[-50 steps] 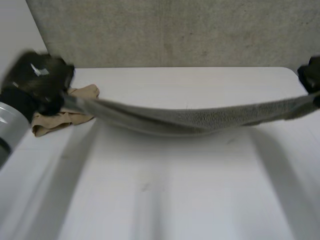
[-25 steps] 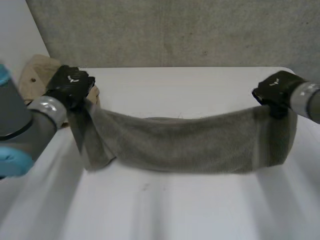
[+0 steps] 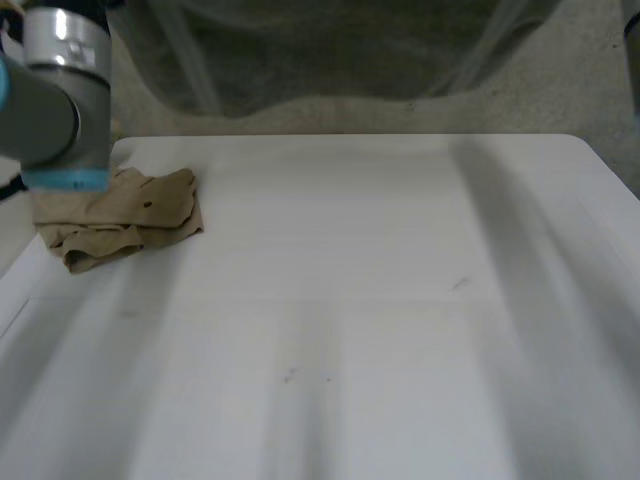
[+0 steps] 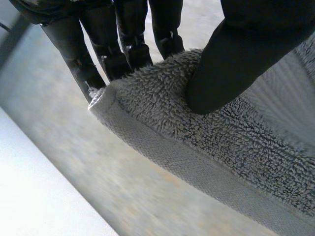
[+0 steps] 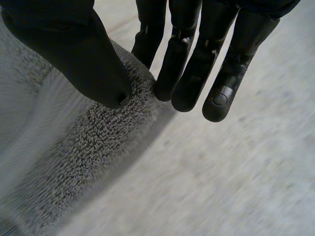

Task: Fold the laundry.

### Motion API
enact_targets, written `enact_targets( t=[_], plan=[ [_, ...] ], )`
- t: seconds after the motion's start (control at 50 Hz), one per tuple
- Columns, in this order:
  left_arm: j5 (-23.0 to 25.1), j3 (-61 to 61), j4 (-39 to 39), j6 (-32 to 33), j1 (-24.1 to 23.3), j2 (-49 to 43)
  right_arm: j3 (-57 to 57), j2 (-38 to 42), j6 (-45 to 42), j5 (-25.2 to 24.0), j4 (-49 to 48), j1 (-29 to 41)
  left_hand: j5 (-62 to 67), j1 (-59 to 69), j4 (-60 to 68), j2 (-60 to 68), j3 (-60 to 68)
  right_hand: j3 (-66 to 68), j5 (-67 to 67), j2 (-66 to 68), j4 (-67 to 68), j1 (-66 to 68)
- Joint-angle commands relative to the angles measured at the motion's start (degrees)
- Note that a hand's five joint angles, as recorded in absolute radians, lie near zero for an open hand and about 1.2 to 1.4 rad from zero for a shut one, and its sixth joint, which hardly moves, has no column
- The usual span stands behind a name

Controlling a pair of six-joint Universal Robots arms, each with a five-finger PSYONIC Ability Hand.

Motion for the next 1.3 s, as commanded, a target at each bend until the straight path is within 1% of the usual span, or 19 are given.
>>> enact_targets(
  t=[0.02, 0.12, 0.22, 0.3, 0.36, 0.38, 0.44, 0.5, 0.52, 0.54, 0.6, 0.62, 0.68, 0.76, 0.82, 0.9, 1.0, 1.08, 1.3],
  plan=[
    [0.39, -16.48, 0.03, -1.18, 0.25, -0.47, 14.34, 0.3, -0.72, -3.93, 2.24, -0.51, 13.73, 15.51, 11.16, 11.37, 11.58, 12.45, 13.12, 12.91, 11.98, 23.68],
    [0.65, -25.29, 0.47, -0.83, -0.19, -1.88, 23.13, 2.32, -3.18, -7.97, 2.68, -0.6, 13.73, 15.51, 11.16, 11.37, 11.58, 12.45, 13.12, 12.91, 11.98, 23.68],
    [0.47, -31.62, 1.17, -0.48, -1.5, -6.01, 30.95, 4.26, -9.76, -9.12, 5.39, -0.6, 13.73, 15.51, 11.16, 11.37, 11.58, 12.45, 13.12, 12.91, 11.98, 23.68],
    [0.12, -36.89, 0.73, 0.49, -3.0, -5.75, 37.45, 2.86, -17.83, -9.21, 13.45, -1.74, 13.73, 15.51, 11.16, 11.37, 11.58, 12.45, 13.12, 12.91, 11.98, 23.68],
    [-0.05, -42.78, -0.58, 3.2, -2.74, -0.14, 40.54, 0.57, -21.63, -8.77, 19.27, -3.58, 13.73, 15.51, 11.16, 11.37, 11.58, 12.45, 13.12, 12.91, 11.98, 23.68],
    [-0.05, -44.53, -1.28, 4.17, -2.65, 1.44, 42.9, -1.87, -23.64, -8.77, 23.9, -4.98, 13.73, 15.51, 11.16, 11.37, 11.58, 12.45, 13.12, 12.91, 11.98, 23.68],
    [-0.14, -51.65, -6.45, 9.44, -2.48, 8.82, 46.6, -6.54, -26.47, -8.5, 31.04, -6.75, 13.73, 15.51, 11.16, 11.37, 11.58, 12.45, 13.12, 12.91, 11.98, 23.68],
    [-0.32, -57.19, -14.71, 13.66, -2.21, 16.82, 52.31, -13.22, -30.59, -9.12, 39.75, -9.64, 13.73, 15.51, 11.16, 11.37, 11.58, 12.45, 13.12, 12.91, 11.98, 23.68],
    [-0.32, -58.42, -17.69, 14.46, -2.21, 18.93, 55.37, -16.63, -33.91, -9.38, 42.9, -11.48, 13.73, 15.51, 11.16, 11.37, 11.58, 12.45, 13.12, 12.91, 11.98, 23.68],
    [-0.32, -60.61, -24.42, 15.33, -2.3, 22.6, 57.05, -18.4, -35.86, -9.38, 44.32, -12.54, 13.73, 15.51, 11.16, 11.37, 11.58, 12.45, 13.12, 12.91, 11.98, 23.68],
    [-0.05, -62.3, -35.7, 15.34, -2.82, 27.2, 62.67, -24.02, -45.24, -9.47, 48.36, -16.23, 13.73, 15.51, 11.16, 11.37, 11.58, 12.45, 13.12, 12.91, 11.98, 23.68],
    [0.56, -62.48, -42.88, 15.26, -3.09, 29.47, 63.57, -24.92, -46.76, -9.47, 48.9, -16.85, 13.73, 15.51, 11.16, 11.37, 11.58, 12.45, 13.12, 12.91, 11.98, 23.68],
    [1.35, -62.04, -49.88, 14.99, -3.53, 31.42, 64.72, -26.24, -48.46, -9.73, 48.73, -18.26, 13.73, 15.51, 11.16, 11.37, 11.58, 12.45, 13.12, 12.91, 11.98, 23.68],
    [2.76, -58.71, -46.56, 14.29, -5.46, 30.73, 62.88, -25.72, -42.67, -10.78, 45.06, -18.0, 13.73, 15.51, 11.16, 11.37, 11.58, 12.45, 13.12, 12.91, 11.98, 23.68],
    [2.67, -55.81, -39.36, 13.94, -6.52, 25.99, 61.47, -22.74, -38.97, -11.32, 40.4, -17.56, 13.73, 15.51, 11.16, 11.37, 11.58, 12.45, 13.12, 12.91, 11.98, 23.68],
    [1.71, -50.27, -30.83, 14.29, -6.61, 17.73, 57.87, -17.55, -34.31, -10.61, 32.49, -13.0, 13.73, 15.51, 11.16, 11.37, 11.58, 12.45, 13.12, 12.91, 11.98, 23.68],
    [-2.41, -42.55, -22.49, 14.81, -6.61, 6.94, 51.03, -10.53, -30.44, -6.85, 23.79, -7.29, 13.73, 15.51, 11.16, 11.37, 11.58, 12.45, 13.12, 12.91, 11.98, 23.68],
    [-4.36, -36.84, -17.57, 14.9, -6.52, 0.69, 45.14, -5.17, -29.47, -3.77, 17.03, -5.79, 13.73, 15.51, 11.16, 11.37, 11.58, 12.45, 13.12, 12.91, 11.98, 23.68],
    [-4.45, -25.05, -9.9, 16.74, -6.52, -10.22, 24.31, 12.67, -29.2, 0.8, 8.74, -2.89, 13.58, 15.36, 11.01, 11.22, 11.43, 12.45, 13.12, 12.91, 11.98, 23.68]
  ],
)
